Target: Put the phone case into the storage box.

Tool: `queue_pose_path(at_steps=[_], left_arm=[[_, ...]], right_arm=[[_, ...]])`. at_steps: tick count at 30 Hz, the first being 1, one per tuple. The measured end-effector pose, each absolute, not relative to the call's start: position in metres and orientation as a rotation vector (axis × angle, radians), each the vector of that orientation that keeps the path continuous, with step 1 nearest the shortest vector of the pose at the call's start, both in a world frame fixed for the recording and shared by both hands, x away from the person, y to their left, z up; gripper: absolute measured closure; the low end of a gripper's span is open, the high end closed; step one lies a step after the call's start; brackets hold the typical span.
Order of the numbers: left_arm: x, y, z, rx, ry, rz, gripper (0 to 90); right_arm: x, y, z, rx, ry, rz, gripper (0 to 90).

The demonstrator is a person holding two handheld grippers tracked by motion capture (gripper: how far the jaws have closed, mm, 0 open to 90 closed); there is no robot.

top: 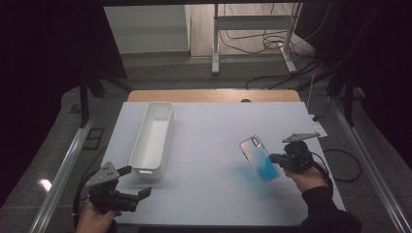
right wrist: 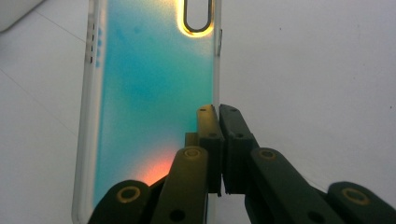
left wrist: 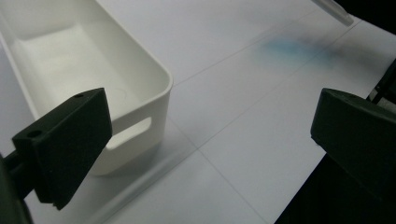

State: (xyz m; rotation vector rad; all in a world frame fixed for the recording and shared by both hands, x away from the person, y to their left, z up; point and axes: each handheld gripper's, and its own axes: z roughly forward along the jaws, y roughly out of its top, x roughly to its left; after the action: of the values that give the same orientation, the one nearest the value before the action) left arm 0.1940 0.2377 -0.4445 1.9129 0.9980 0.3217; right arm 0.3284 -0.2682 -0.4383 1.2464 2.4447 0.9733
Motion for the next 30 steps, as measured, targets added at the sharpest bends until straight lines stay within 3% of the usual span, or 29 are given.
queue_pose_path(at_steps=[30], left_arm=[[0.244,0.184,-0.433,1.924,0.874,0.158,0.0]], right_arm=[[0.323,-0.243,-0.420,1.124,2.415,1.087,87.7]])
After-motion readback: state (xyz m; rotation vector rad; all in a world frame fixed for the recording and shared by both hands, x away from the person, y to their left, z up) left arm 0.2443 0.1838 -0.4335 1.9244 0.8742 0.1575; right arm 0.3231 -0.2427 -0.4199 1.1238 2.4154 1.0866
